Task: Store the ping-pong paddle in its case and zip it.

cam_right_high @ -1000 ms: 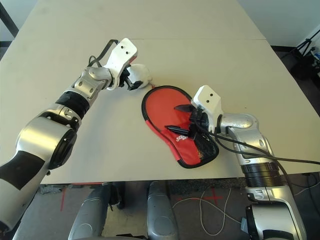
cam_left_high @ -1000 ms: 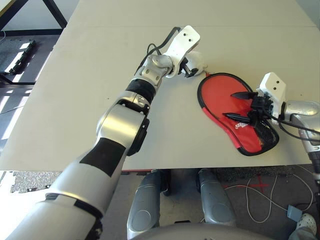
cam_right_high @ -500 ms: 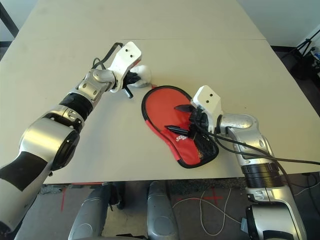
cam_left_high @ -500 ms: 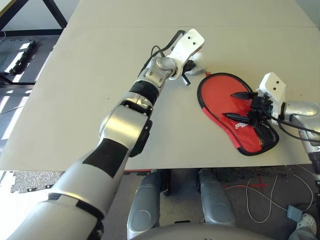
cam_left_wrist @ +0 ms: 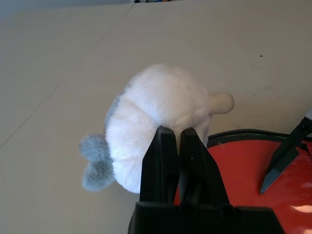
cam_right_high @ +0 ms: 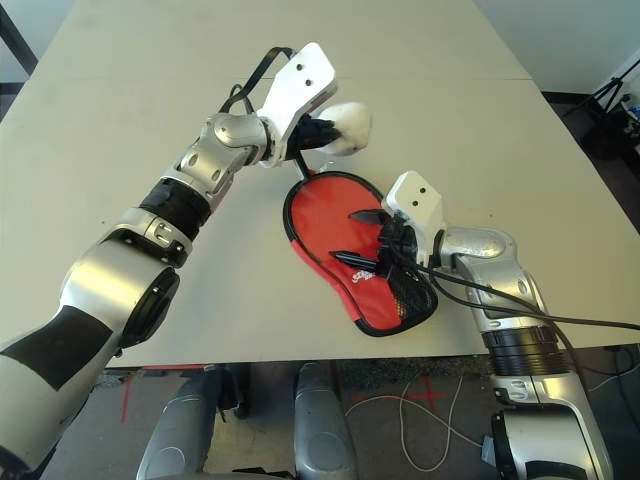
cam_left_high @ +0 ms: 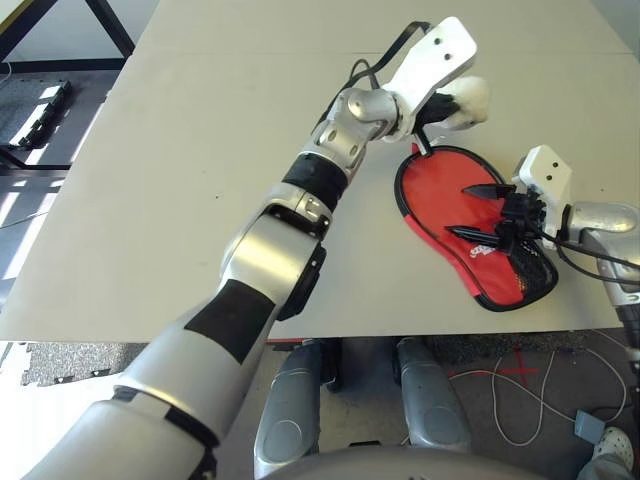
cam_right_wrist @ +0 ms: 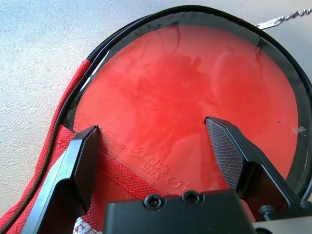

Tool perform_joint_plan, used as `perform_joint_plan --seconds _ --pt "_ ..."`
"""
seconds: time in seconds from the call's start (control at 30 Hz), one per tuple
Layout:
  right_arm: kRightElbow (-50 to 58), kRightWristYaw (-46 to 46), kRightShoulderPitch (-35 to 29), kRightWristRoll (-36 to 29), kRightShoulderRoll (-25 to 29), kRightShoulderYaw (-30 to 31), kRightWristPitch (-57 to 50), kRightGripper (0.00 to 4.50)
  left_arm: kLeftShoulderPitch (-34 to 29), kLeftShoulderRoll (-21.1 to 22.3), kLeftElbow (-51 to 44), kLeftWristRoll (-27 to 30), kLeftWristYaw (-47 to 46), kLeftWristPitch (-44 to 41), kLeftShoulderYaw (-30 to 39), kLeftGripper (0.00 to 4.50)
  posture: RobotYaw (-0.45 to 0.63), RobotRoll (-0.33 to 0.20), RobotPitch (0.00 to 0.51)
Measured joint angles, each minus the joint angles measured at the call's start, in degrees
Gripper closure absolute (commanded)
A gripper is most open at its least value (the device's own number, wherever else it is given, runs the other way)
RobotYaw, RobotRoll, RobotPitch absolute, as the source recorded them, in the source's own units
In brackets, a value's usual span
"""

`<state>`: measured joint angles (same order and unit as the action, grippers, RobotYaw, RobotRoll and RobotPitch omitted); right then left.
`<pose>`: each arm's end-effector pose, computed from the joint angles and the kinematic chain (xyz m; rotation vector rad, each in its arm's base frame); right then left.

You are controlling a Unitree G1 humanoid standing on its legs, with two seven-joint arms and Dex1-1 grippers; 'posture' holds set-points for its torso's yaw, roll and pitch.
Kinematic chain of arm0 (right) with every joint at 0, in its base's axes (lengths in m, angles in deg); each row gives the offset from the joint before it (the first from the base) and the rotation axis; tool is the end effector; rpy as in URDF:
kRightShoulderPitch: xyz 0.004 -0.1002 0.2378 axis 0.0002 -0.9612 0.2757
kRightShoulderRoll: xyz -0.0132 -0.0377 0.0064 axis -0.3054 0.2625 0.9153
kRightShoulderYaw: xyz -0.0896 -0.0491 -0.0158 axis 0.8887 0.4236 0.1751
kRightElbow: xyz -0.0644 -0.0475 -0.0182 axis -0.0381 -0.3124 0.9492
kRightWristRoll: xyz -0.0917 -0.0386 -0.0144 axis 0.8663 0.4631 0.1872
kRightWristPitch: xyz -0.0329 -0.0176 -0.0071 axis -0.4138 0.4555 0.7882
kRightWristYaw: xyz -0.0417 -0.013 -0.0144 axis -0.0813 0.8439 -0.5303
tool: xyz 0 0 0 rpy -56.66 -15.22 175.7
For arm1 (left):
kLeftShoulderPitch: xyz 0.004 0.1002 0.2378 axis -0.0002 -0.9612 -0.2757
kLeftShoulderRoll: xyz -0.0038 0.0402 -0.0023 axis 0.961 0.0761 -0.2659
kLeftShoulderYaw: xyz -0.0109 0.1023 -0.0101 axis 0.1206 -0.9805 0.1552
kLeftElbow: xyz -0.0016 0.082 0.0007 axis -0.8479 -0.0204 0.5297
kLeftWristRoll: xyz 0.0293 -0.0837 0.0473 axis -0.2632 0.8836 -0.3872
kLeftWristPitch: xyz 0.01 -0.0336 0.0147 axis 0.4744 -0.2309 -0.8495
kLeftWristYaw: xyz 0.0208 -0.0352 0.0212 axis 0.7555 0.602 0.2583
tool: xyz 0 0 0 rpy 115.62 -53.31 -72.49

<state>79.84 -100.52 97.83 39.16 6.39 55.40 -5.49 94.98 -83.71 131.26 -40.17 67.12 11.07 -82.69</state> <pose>0.2730 -0.2683 0.1656 -0.4699 0.2704 0.9333 0.3542 0.0074 0.2485 0.5527 -0.1637 -1.0702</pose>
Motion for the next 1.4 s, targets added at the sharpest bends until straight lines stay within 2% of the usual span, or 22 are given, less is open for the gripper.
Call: perform_joint_plan --seconds 0.17,0.37,0.4,0.47,0.8,0.97,1.1,1.3,1.4 --pt "0.0 0.0 -0.1 0.0 0.0 0.0 0.0 0.0 0.0 -2.6 0.4 0.0 -0.8 -0.6 0.0 4.5 -0.15 0.0 0.285" --pt "0.3 0.3 -0.3 0.0 0.0 0.0 0.0 0.0 -0.1 -3.2 1.9 -0.1 -0.1 -0.6 -1.5 4.5 -0.16 0.0 0.285" --pt "0.3 0.3 -0.3 0.0 0.0 -0.1 0.0 0.0 -0.2 -3.2 2.1 -0.2 0.3 -0.6 -2.2 3.91 -0.16 0.0 0.285" --pt "0.5 0.4 -0.4 0.0 0.0 -0.1 0.0 0.0 -0.3 -3.3 2.1 -0.2 1.2 -0.6 -3.1 3.38 -0.16 0.0 0.286" --pt "0.9 1.1 -0.9 0.0 -0.2 -0.2 0.0 0.0 -0.6 -3.3 -0.7 2.4 4.3 -1.9 -4.5 0.12 -0.15 0.0 0.288" --pt "0.9 1.1 -0.8 0.0 -0.4 -0.2 0.0 0.0 -0.6 -3.2 -4.4 4.3 5.1 -4.3 -4.5 0.03 -0.14 0.0 0.291" --pt "1.1 1.1 -0.9 0.0 -0.5 -0.1 0.0 0.0 -3.9 -0.8 -14.2 5.0 7.1 -8.5 -4.9 0.03 -0.14 0.0 0.294" --pt "1.2 1.1 -1.0 -0.2 -0.8 0.0 0.0 0.0 -13.3 11.2 -31.2 3.9 10.8 -17.3 -6.6 0.03 -0.13 0.0 0.304" --pt "1.0 1.0 -1.2 -0.2 -0.4 -0.3 0.0 0.0 -17.3 14.7 -37.5 3.7 11.5 -22.0 -6.8 0.03 -0.12 0.0 0.309"
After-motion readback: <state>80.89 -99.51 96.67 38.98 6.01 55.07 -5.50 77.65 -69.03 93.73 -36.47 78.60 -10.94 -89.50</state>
